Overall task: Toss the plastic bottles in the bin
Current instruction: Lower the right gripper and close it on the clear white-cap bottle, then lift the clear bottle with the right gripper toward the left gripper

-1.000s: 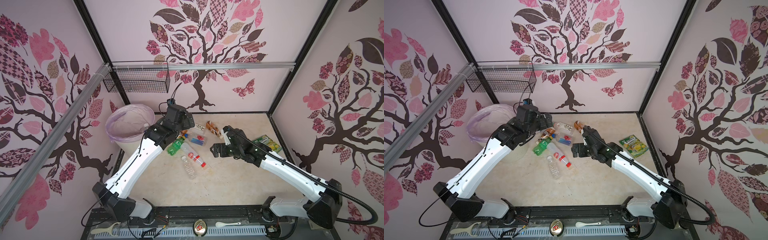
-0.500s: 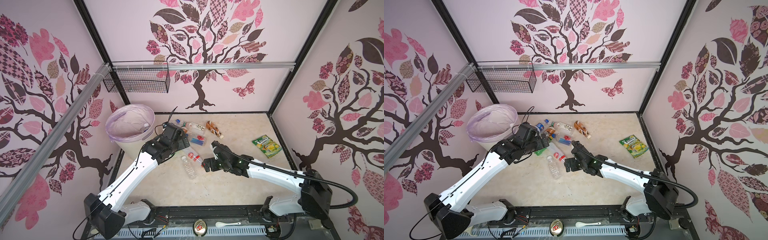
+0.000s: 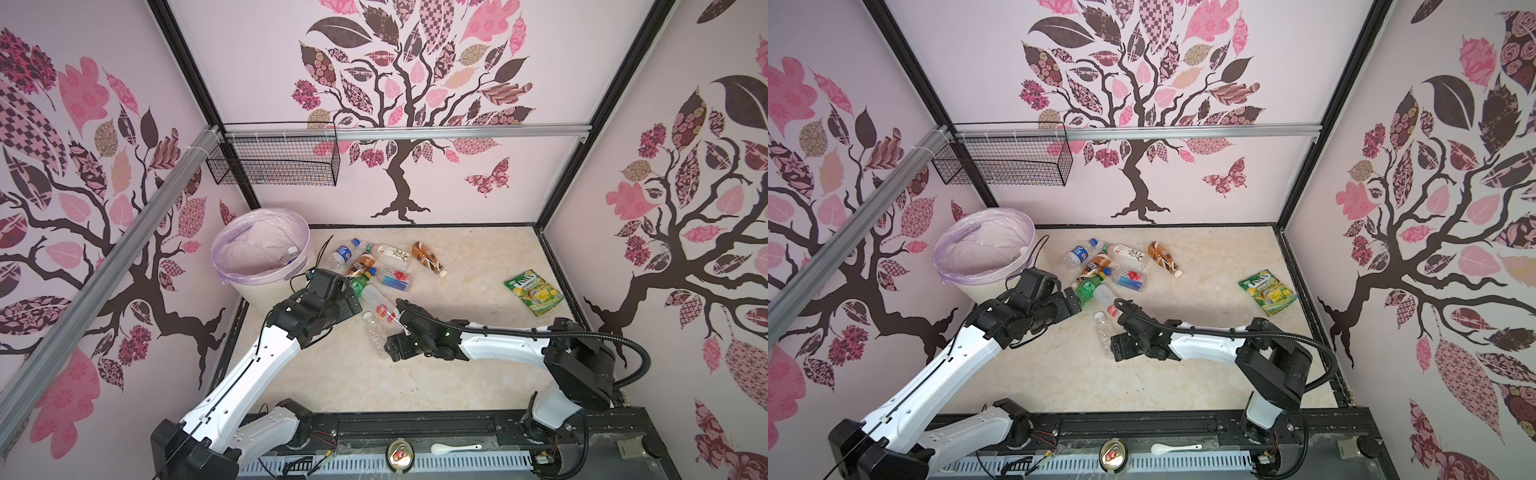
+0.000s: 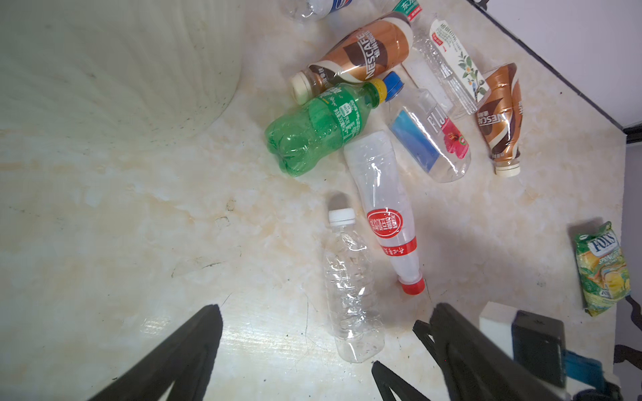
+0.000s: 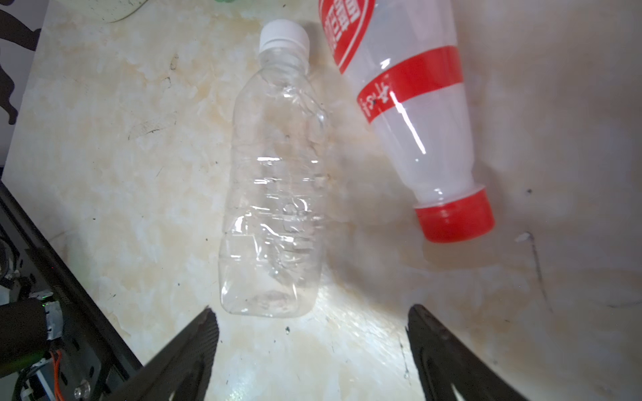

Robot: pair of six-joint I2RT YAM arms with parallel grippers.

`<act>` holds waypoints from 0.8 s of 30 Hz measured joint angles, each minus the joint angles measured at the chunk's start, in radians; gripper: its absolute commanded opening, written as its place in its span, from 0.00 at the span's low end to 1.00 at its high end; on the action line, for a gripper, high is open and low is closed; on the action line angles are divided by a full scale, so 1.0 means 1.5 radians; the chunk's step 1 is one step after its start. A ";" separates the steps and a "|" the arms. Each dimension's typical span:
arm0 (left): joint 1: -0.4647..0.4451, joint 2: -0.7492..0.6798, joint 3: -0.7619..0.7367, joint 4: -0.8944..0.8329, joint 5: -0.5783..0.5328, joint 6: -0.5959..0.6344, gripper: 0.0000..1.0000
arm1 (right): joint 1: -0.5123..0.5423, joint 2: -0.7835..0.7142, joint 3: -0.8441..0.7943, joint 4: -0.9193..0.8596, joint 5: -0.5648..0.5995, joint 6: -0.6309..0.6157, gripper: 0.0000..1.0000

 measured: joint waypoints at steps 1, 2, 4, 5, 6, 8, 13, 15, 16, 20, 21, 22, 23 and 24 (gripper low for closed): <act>0.003 0.000 -0.005 -0.002 0.002 0.000 0.98 | 0.003 0.009 0.007 0.004 -0.001 0.000 0.84; 0.007 0.001 -0.009 -0.004 0.005 0.000 0.98 | 0.005 0.018 0.015 0.008 -0.003 0.002 0.83; 0.011 0.001 -0.013 -0.008 0.009 0.001 0.98 | 0.012 0.035 0.028 0.011 -0.004 0.003 0.82; 0.013 0.002 -0.013 -0.010 0.011 0.004 0.98 | 0.014 0.044 0.036 0.012 -0.005 0.003 0.82; 0.015 0.002 -0.013 -0.011 0.014 0.006 0.98 | 0.016 0.053 0.042 0.014 -0.006 0.004 0.82; 0.016 0.002 -0.013 -0.017 0.016 0.013 0.98 | 0.018 0.070 0.049 0.016 -0.010 0.005 0.80; 0.019 0.002 -0.013 -0.030 0.021 0.020 0.98 | 0.020 0.105 0.056 0.007 -0.012 0.010 0.74; 0.020 0.001 -0.015 -0.028 0.025 0.020 0.98 | 0.020 0.108 0.058 0.001 -0.010 0.010 0.71; 0.020 -0.001 -0.019 -0.026 0.030 0.019 0.98 | 0.020 0.108 0.060 -0.005 -0.009 0.009 0.69; 0.020 -0.009 -0.040 -0.016 0.045 0.009 0.98 | 0.020 0.108 0.061 -0.022 0.005 0.009 0.61; 0.021 -0.009 -0.044 -0.014 0.048 0.007 0.98 | 0.020 0.108 0.061 -0.023 0.007 0.009 0.60; 0.020 -0.009 -0.050 -0.009 0.053 0.005 0.98 | 0.020 0.107 0.061 -0.024 0.009 0.009 0.58; 0.021 -0.007 -0.053 -0.007 0.058 0.003 0.98 | 0.020 0.107 0.061 -0.025 0.011 0.009 0.58; 0.020 -0.005 -0.053 -0.006 0.063 0.002 0.98 | 0.020 0.106 0.061 -0.027 0.013 0.009 0.57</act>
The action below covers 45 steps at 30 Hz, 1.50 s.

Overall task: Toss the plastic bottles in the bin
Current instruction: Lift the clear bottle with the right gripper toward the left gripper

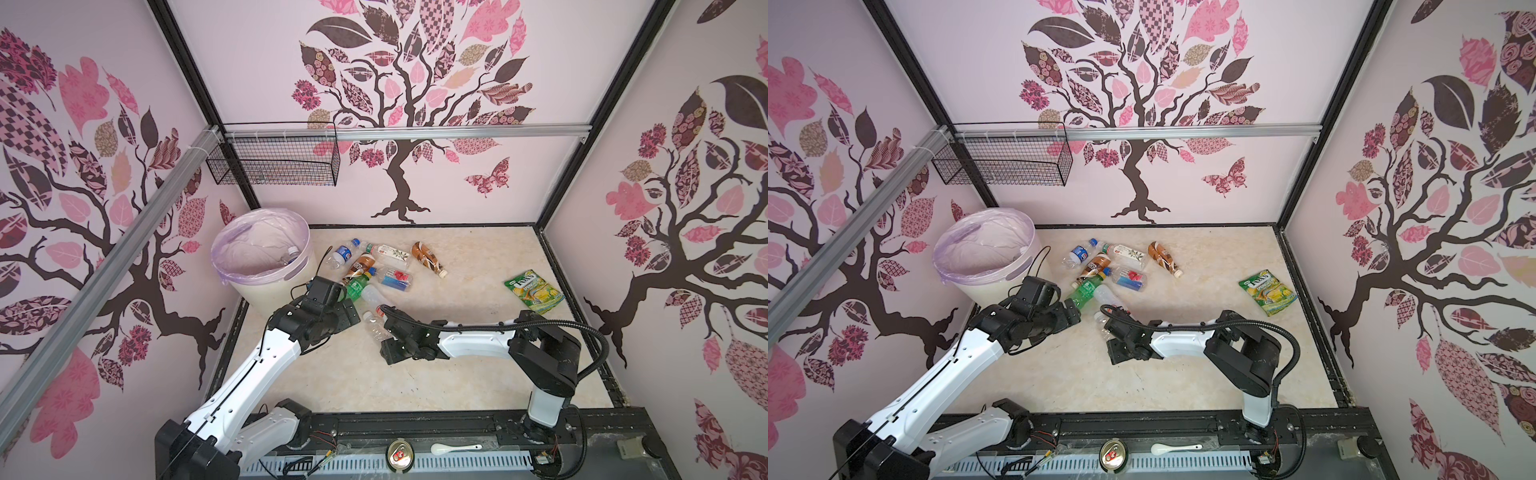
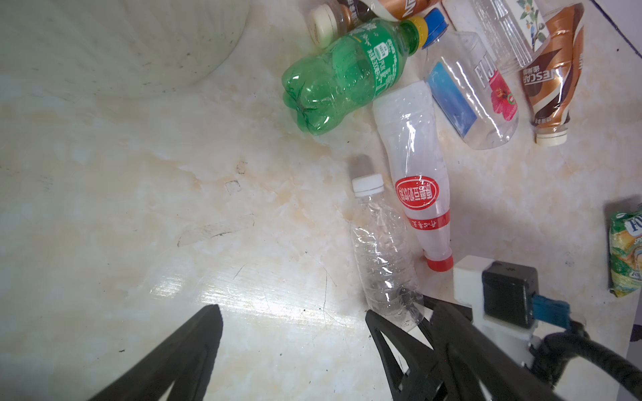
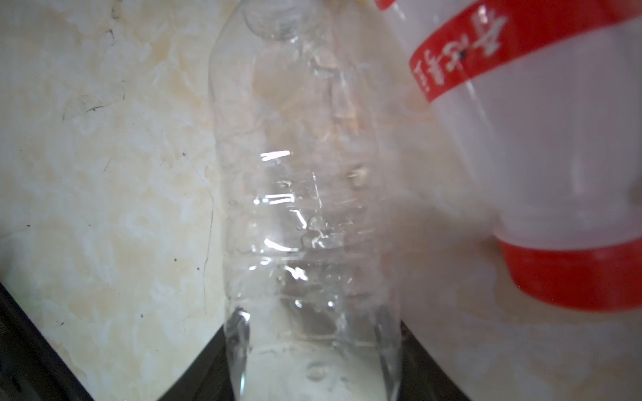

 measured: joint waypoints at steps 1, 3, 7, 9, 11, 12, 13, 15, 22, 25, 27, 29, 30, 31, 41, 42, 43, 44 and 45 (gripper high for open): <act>0.000 0.004 0.000 0.003 0.005 -0.001 0.98 | 0.000 -0.001 0.000 -0.002 0.003 0.000 0.57; 0.000 0.016 0.000 0.010 0.015 -0.003 0.98 | 0.000 -0.004 -0.004 -0.001 0.007 0.000 0.57; 0.000 0.046 0.003 0.014 0.034 -0.005 0.98 | 0.000 -0.030 -0.016 -0.022 0.020 0.000 0.57; 0.000 0.057 0.017 0.008 0.042 -0.008 0.98 | 0.000 -0.051 -0.016 -0.036 0.024 -0.001 0.57; 0.000 0.067 0.047 0.001 0.048 -0.014 0.98 | 0.000 -0.081 -0.016 -0.050 0.027 -0.002 0.57; 0.000 0.071 0.067 -0.001 0.051 -0.017 0.98 | 0.000 -0.096 -0.016 -0.056 0.027 -0.002 0.57; 0.000 0.078 0.094 -0.001 0.054 -0.020 0.98 | 0.000 -0.114 -0.015 -0.066 0.028 -0.003 0.57; 0.000 0.093 0.151 0.003 0.060 -0.029 0.98 | 0.000 -0.145 -0.005 -0.087 0.030 -0.007 0.56; 0.003 0.148 0.271 0.053 0.077 -0.066 0.98 | -0.003 -0.226 0.048 -0.134 0.056 -0.028 0.56; 0.004 0.174 0.291 0.076 0.085 -0.079 0.98 | -0.010 -0.248 0.077 -0.148 0.066 -0.037 0.56; 0.004 0.187 0.296 0.085 0.089 -0.087 0.98 | -0.016 -0.257 0.097 -0.157 0.072 -0.042 0.56; 0.004 0.195 0.296 0.098 0.100 -0.094 0.96 | -0.019 -0.265 0.113 -0.165 0.077 -0.047 0.56; 0.004 0.197 0.296 0.104 0.103 -0.097 0.94 | -0.021 -0.268 0.120 -0.168 0.079 -0.049 0.56; 0.004 0.198 0.296 0.110 0.107 -0.101 0.93 | -0.022 -0.271 0.126 -0.171 0.081 -0.050 0.56; 0.004 0.196 0.296 0.153 0.123 -0.126 0.76 | -0.022 -0.276 0.140 -0.175 0.078 -0.055 0.55; 0.004 0.195 0.296 0.157 0.126 -0.127 0.73 | -0.022 -0.276 0.140 -0.176 0.076 -0.054 0.55; 0.004 0.193 0.296 0.165 0.129 -0.128 0.71 | -0.022 -0.276 0.140 -0.176 0.076 -0.054 0.55; 0.004 0.190 0.295 0.175 0.131 -0.131 0.69 | -0.022 -0.276 0.140 -0.176 0.075 -0.054 0.55; 0.004 0.187 0.295 0.183 0.134 -0.134 0.68 | -0.022 -0.276 0.140 -0.176 0.074 -0.053 0.55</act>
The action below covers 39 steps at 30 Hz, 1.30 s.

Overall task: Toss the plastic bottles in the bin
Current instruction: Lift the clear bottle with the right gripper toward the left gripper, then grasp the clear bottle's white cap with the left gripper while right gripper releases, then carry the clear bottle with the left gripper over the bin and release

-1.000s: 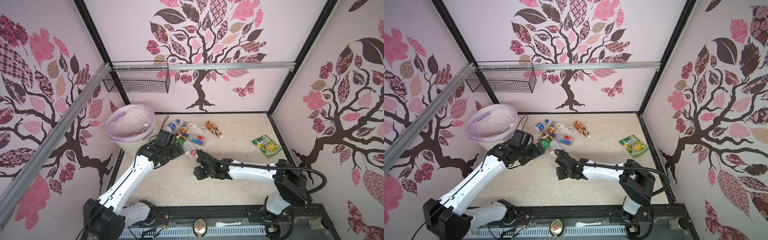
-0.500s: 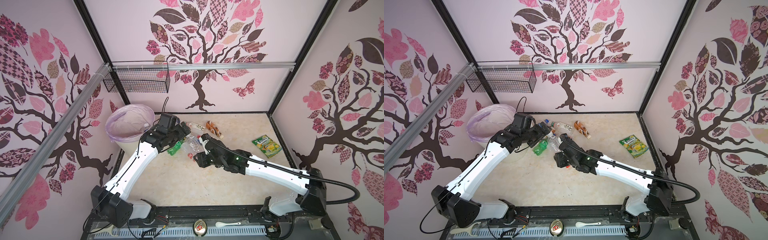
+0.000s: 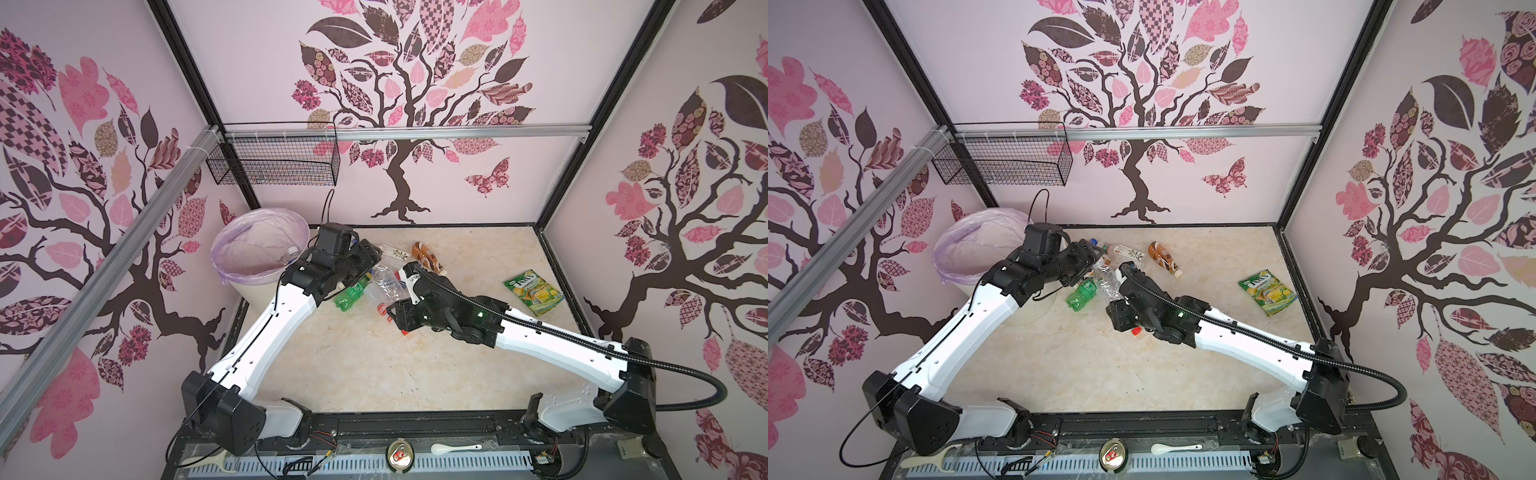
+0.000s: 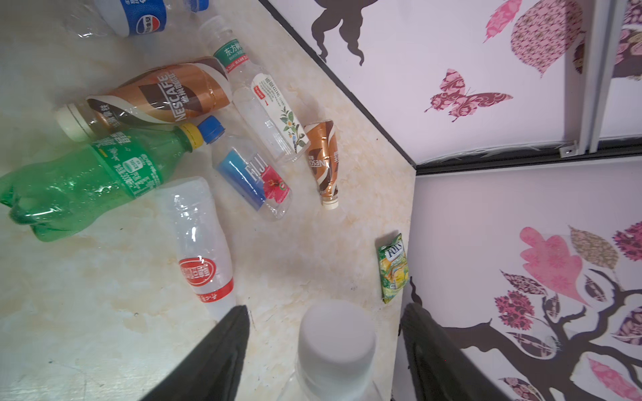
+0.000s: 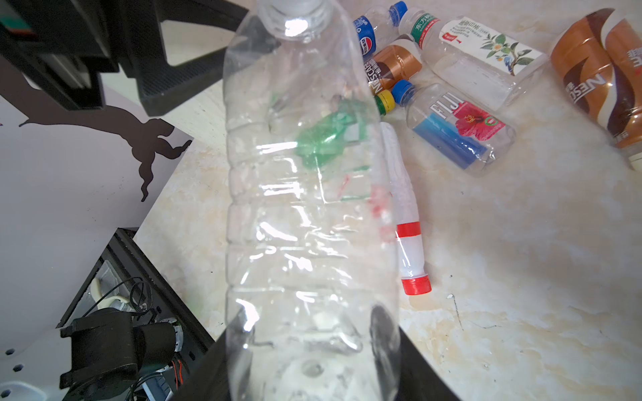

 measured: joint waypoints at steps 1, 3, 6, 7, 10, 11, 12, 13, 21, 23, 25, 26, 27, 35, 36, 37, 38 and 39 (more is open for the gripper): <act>0.000 -0.005 0.000 0.008 0.001 -0.003 0.67 | 0.000 0.000 0.000 0.000 -0.001 0.001 0.55; 0.000 -0.012 0.000 0.020 0.004 -0.006 0.65 | 0.000 0.000 0.000 0.000 -0.001 0.001 0.55; -0.001 -0.014 0.000 0.031 0.011 -0.007 0.64 | 0.000 0.000 0.002 -0.001 0.000 0.002 0.55; -0.002 -0.013 0.000 0.032 0.012 -0.007 0.64 | 0.000 0.000 0.004 -0.003 0.000 0.002 0.55; -0.008 -0.011 0.000 0.032 0.015 -0.007 0.63 | 0.000 0.000 0.013 -0.005 0.000 0.002 0.55; -0.010 -0.011 0.000 0.032 0.016 -0.007 0.62 | 0.000 0.000 0.018 -0.007 0.000 0.002 0.55; -0.012 -0.010 0.000 0.032 0.016 -0.006 0.61 | 0.000 0.000 0.021 -0.007 0.000 0.002 0.55; -0.013 -0.010 0.000 0.032 0.016 -0.006 0.60 | 0.000 0.000 0.025 -0.008 0.000 0.002 0.55; -0.014 -0.004 0.000 0.033 0.016 -0.005 0.47 | 0.000 0.000 0.051 -0.011 0.000 -0.001 0.55; -0.014 -0.004 0.000 0.034 0.014 -0.003 0.43 | 0.000 0.000 0.051 -0.014 -0.001 -0.002 0.55; -0.014 -0.003 0.000 0.034 0.012 0.002 0.38 | 0.000 0.000 0.051 -0.018 -0.001 -0.002 0.55; -0.014 -0.002 0.000 0.033 0.010 0.005 0.38 | 0.000 0.000 0.051 -0.019 -0.001 -0.003 0.55; -0.014 -0.001 0.000 0.032 0.008 0.008 0.37 | 0.000 0.000 0.051 -0.021 -0.001 -0.004 0.56; -0.014 0.010 0.000 0.032 0.003 0.013 0.27 | 0.000 0.000 0.051 -0.028 0.000 -0.008 0.69; -0.014 0.012 0.000 0.031 0.003 0.013 0.26 | 0.000 0.000 0.051 -0.029 0.001 -0.009 0.74; -0.014 0.014 0.000 0.031 0.002 0.014 0.26 | 0.000 0.000 0.051 -0.030 0.001 -0.009 0.81; -0.014 0.018 0.001 0.029 0.001 0.016 0.26 | -0.001 0.000 0.053 -0.031 0.001 -0.010 0.88; -0.014 0.021 0.001 0.027 -0.001 0.019 0.26 | -0.001 0.000 0.055 -0.031 0.002 -0.009 0.93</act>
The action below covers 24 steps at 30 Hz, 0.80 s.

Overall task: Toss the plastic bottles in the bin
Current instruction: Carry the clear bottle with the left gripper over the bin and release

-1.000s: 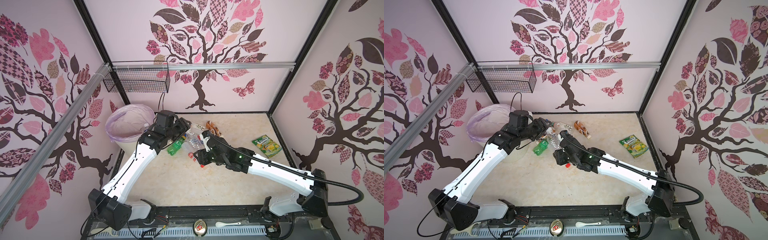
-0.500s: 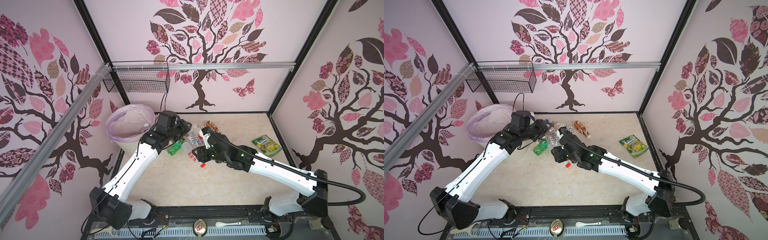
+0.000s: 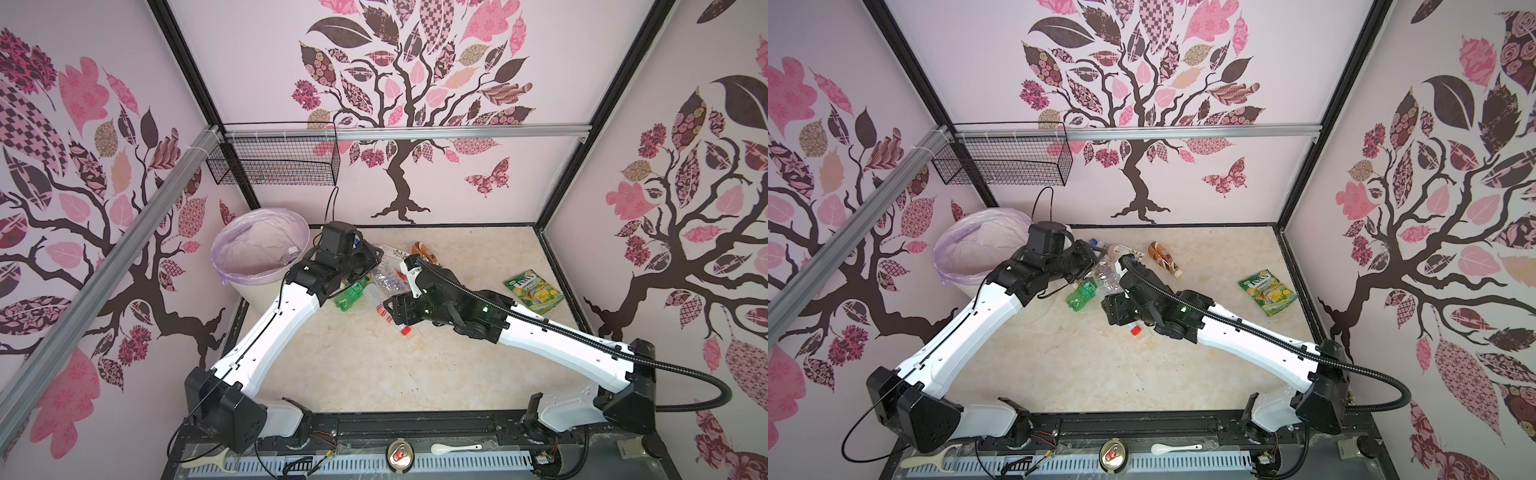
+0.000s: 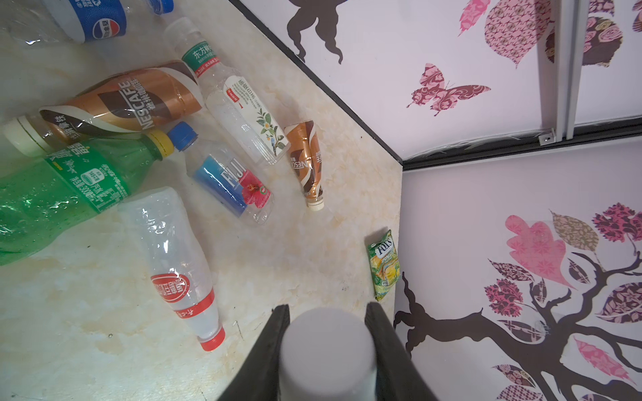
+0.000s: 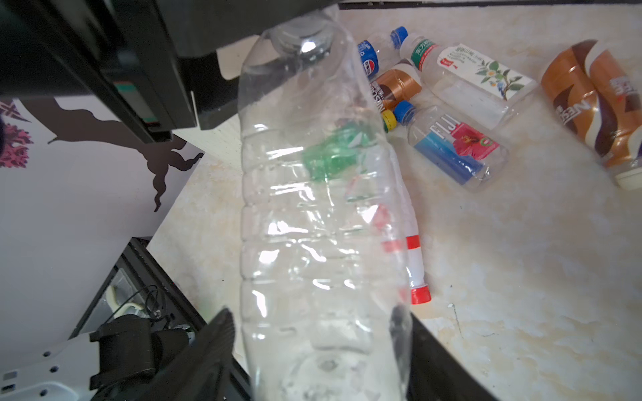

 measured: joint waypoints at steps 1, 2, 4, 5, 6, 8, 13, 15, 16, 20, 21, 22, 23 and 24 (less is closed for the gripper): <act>0.000 0.004 0.001 -0.005 -0.004 0.006 0.26 | -0.001 0.001 0.006 -0.002 0.001 -0.001 0.97; 0.000 0.009 0.007 -0.017 -0.009 0.013 0.26 | -0.004 0.001 0.012 -0.004 0.003 -0.001 0.99; 0.004 0.022 0.031 -0.040 -0.021 0.025 0.26 | -0.006 0.002 0.030 -0.007 0.004 -0.001 1.00; 0.009 0.030 0.051 -0.050 -0.027 0.032 0.26 | -0.009 0.002 0.040 -0.007 0.005 -0.003 1.00; 0.014 0.035 0.067 -0.055 -0.031 0.037 0.26 | -0.014 0.002 0.048 -0.007 0.006 -0.005 0.99; 0.029 0.044 0.105 -0.060 -0.042 0.050 0.26 | -0.027 0.002 0.065 -0.007 0.006 -0.009 0.99; 0.066 0.061 0.202 -0.071 -0.075 0.084 0.25 | -0.067 0.003 0.103 -0.011 0.006 -0.019 0.99; 0.081 0.068 0.240 -0.076 -0.092 0.098 0.25 | -0.076 0.009 0.129 -0.018 0.012 -0.029 0.99; 0.089 0.071 0.258 -0.076 -0.100 0.106 0.25 | -0.079 0.016 0.149 -0.025 0.017 -0.036 1.00; 0.122 0.101 0.365 -0.091 -0.151 0.152 0.24 | -0.079 0.057 0.249 -0.048 0.024 -0.067 0.99; 0.130 0.108 0.390 -0.091 -0.163 0.163 0.24 | -0.078 0.067 0.271 -0.049 0.026 -0.074 0.99; 0.140 0.116 0.422 -0.091 -0.180 0.177 0.24 | -0.078 0.078 0.296 -0.053 0.028 -0.082 1.00; 0.151 0.124 0.452 -0.090 -0.196 0.190 0.24 | -0.078 0.092 0.324 -0.057 0.029 -0.089 1.00; 0.161 0.128 0.477 -0.089 -0.210 0.201 0.24 | -0.078 0.103 0.348 -0.062 0.030 -0.095 1.00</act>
